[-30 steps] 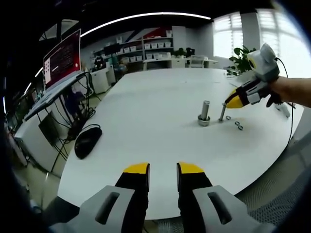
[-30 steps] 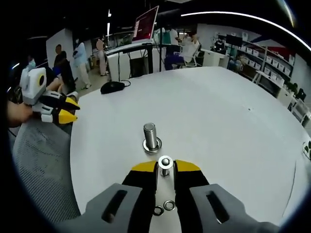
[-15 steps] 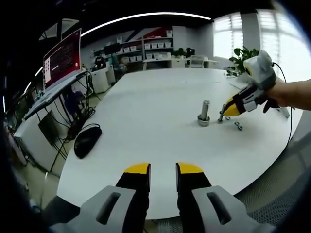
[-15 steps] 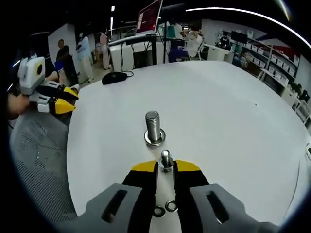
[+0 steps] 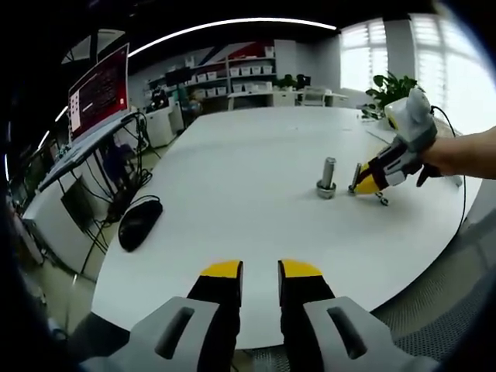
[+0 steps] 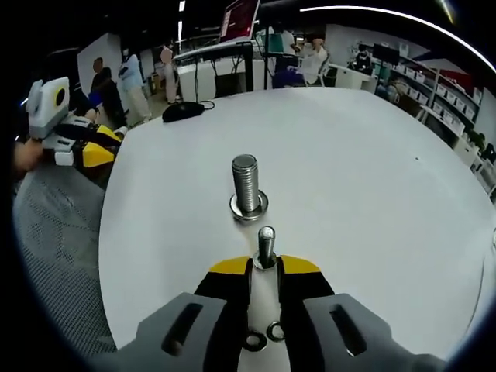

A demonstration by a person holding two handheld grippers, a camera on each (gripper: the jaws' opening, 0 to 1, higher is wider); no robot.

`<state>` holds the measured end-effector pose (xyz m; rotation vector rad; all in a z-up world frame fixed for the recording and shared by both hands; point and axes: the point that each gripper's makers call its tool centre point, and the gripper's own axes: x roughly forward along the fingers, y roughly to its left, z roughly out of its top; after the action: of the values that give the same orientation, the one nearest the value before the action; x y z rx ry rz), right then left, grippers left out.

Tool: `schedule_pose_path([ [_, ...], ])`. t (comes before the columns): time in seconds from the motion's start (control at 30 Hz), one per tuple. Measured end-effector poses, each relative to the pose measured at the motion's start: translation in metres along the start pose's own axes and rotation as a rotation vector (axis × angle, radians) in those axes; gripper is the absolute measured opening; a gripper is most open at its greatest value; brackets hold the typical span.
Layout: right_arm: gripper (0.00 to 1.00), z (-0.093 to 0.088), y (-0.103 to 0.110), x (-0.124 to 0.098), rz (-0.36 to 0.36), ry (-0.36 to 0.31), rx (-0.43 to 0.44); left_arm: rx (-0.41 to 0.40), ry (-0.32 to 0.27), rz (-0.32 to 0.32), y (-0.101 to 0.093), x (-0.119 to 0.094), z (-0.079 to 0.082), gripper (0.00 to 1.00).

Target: Place the washer onto the threaded stud by aligning its center hole with the stud, sliding it down to the base, and recovering from edge contact or off-axis alignment until the washer reaches the visible bottom stop.

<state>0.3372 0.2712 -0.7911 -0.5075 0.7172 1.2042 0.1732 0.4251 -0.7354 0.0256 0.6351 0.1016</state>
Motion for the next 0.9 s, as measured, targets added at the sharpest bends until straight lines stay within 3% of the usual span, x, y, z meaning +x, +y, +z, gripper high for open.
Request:
schedule_pose_path([
  [0.2, 0.31, -0.005, -0.003, -0.003, -0.029, -0.008, -0.018, 0.002, 0.0, 0.001, 0.001, 0.0, 0.0, 0.15],
  [0.9, 0.29, -0.04, 0.01, -0.044, -0.009, 0.027, 0.015, 0.001, -0.007, 0.005, 0.002, -0.001, 0.001, 0.14],
])
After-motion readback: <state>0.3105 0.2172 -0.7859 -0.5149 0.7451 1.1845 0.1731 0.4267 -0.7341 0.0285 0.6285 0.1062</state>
